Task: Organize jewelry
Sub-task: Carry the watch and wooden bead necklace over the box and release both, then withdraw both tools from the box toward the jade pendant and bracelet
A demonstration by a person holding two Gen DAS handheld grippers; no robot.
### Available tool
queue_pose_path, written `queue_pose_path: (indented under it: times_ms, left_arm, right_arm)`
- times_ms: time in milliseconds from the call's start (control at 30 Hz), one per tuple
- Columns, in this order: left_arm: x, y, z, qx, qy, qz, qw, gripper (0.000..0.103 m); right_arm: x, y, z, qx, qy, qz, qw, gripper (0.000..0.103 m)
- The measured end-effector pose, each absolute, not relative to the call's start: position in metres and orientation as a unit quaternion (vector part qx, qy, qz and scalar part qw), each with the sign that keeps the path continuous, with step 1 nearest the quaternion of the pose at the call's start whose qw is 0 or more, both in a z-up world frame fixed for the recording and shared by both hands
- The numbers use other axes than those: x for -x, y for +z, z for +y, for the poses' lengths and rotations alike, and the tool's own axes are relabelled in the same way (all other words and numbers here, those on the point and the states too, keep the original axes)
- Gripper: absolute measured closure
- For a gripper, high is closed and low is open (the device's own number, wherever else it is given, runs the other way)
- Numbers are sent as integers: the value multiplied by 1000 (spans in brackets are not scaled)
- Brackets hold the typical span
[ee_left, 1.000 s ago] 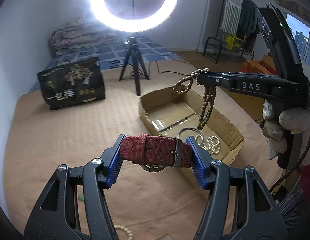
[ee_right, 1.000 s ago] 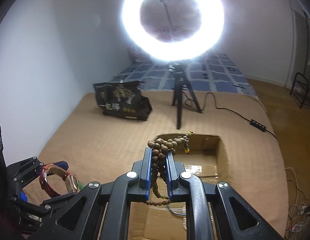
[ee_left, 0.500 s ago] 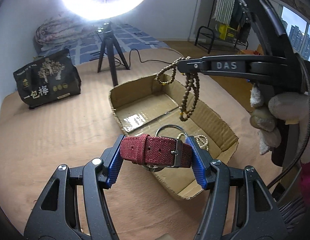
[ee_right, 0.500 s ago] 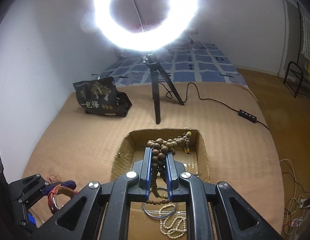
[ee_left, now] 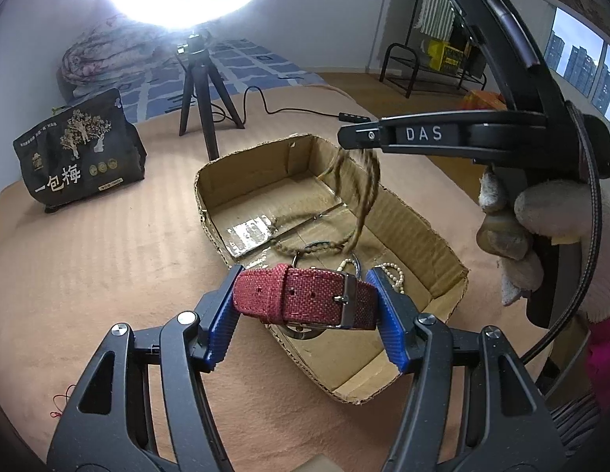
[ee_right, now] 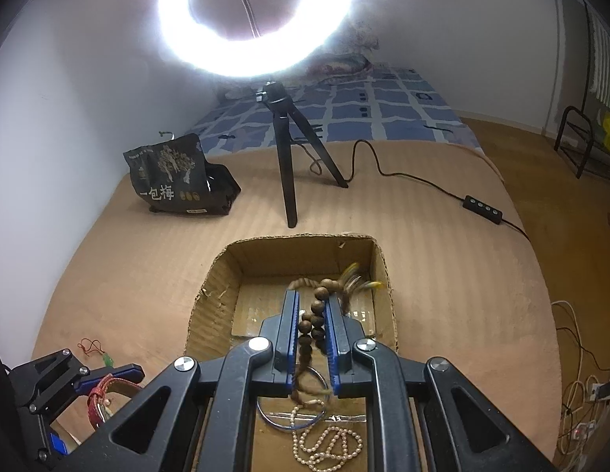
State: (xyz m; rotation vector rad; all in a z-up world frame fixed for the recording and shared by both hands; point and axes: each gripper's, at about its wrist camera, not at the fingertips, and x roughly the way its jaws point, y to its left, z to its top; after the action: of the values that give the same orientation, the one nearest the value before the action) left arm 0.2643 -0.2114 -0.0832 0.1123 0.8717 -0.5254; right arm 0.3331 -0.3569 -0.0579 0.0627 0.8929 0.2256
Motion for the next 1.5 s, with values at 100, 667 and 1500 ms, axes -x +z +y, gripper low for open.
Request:
queue_pose_path:
  times_ms: [100,667,1500]
  left_arm:
    - [-266,-83,-210,-46,-250,421,871,29]
    - [-255,-72,-201,-51,-241,409,879,20]
    - [-225,-45,-78,-52,-143,393,907,20]
  right_arm:
    - [-331,-57,-357,-30,108,429,896,82]
    - [-316,-43,-363,-34,70,413,907,19]
    - [-229,0,-312,-6,96,357,929,8]
